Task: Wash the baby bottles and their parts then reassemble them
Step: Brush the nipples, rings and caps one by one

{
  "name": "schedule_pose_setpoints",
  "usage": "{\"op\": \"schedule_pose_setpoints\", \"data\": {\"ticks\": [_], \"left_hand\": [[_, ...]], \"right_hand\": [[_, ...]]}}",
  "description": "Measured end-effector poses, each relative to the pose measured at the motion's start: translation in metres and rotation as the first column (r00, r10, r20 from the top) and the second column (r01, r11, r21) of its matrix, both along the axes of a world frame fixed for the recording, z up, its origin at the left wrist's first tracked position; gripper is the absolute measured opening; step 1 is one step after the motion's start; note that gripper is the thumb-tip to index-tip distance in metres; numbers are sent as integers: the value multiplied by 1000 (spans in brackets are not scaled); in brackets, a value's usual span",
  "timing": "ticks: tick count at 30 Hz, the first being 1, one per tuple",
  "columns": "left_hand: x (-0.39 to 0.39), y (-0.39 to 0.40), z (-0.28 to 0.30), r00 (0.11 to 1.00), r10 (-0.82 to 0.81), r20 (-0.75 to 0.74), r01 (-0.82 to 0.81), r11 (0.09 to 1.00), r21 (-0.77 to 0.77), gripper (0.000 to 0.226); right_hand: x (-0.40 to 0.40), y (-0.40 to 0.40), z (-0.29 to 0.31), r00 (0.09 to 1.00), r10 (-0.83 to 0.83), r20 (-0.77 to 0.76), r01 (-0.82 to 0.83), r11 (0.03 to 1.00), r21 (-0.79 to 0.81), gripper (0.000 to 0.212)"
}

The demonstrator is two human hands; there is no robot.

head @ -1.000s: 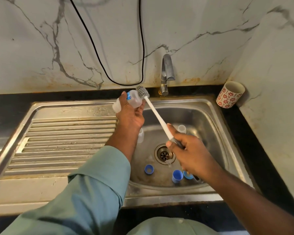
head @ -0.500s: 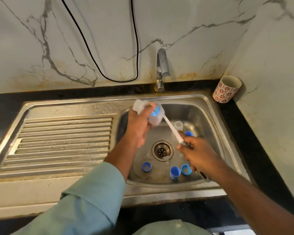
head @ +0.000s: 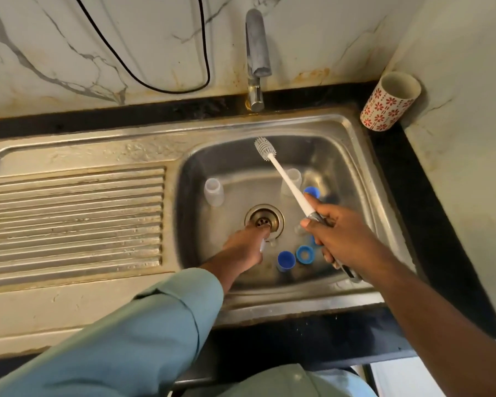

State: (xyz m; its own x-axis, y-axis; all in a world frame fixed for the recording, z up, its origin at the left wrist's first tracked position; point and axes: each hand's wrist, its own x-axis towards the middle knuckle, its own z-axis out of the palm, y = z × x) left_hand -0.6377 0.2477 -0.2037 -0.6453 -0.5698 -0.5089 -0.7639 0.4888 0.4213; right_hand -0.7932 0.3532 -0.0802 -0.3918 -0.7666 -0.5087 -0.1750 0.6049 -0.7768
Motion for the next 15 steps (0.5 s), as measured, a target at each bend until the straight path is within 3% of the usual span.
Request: {"op": "schedule_pose_setpoints", "data": {"ticks": [4, 10, 15], "left_hand": [[-7, 10, -12, 983, -159, 95, 167, 983, -76, 54], [-19, 19, -27, 944, -183, 274, 191, 982, -4, 62], [-21, 20, -29, 941, -173, 292, 168, 985, 41, 67]], "right_hand": [[-16, -5, -5, 1000, -17, -10, 17, 1000, 5, 45], [-28, -8, -4, 1000, -2, -18, 2, 1000, -15, 45], [-31, -10, -5, 1000, 25, -10, -25, 1000, -9, 43]]}}
